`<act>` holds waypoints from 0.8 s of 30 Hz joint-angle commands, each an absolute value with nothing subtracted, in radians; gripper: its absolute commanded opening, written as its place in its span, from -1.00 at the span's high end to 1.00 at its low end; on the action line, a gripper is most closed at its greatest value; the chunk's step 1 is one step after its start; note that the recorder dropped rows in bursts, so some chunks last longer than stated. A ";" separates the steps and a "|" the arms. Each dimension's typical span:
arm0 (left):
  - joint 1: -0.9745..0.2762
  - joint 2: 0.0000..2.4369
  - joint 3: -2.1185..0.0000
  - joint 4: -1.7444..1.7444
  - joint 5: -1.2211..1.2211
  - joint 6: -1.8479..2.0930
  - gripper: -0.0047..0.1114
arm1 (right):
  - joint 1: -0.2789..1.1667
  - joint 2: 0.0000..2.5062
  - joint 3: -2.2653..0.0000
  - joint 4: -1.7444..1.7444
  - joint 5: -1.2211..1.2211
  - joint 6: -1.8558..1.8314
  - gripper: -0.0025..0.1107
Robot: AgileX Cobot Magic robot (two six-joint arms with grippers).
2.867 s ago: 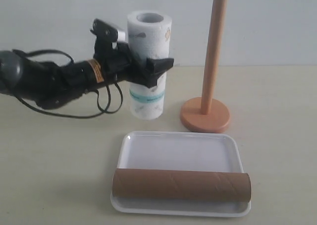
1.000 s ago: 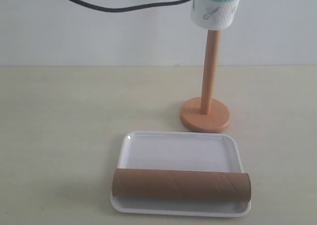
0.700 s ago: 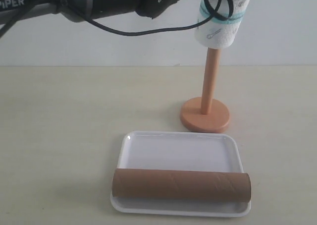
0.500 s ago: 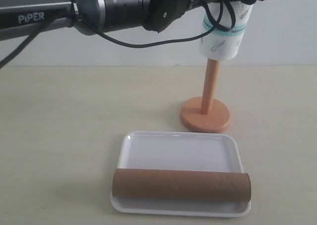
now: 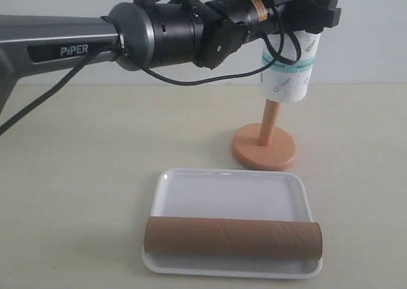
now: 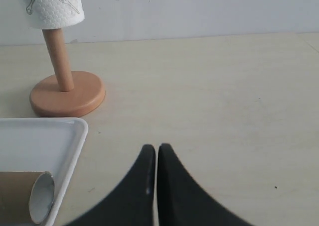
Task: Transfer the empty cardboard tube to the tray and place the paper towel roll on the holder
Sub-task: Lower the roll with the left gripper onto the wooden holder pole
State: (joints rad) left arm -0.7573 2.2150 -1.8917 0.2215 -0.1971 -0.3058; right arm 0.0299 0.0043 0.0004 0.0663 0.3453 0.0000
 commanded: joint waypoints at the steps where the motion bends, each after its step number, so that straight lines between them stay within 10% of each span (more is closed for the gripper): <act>1: -0.754 2.207 -1.850 0.193 -0.348 -0.316 0.85 | 0.033 0.000 0.000 0.064 0.340 0.000 0.94; 24: -0.743 2.249 -1.452 -0.045 -0.659 -0.077 0.85 | 0.033 0.000 0.000 0.064 0.342 0.000 0.94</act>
State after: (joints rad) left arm -0.7471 2.2408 -1.4577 -0.0704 -0.6361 -0.0954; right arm 0.0299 0.0043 0.0004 0.0663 0.3453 0.0000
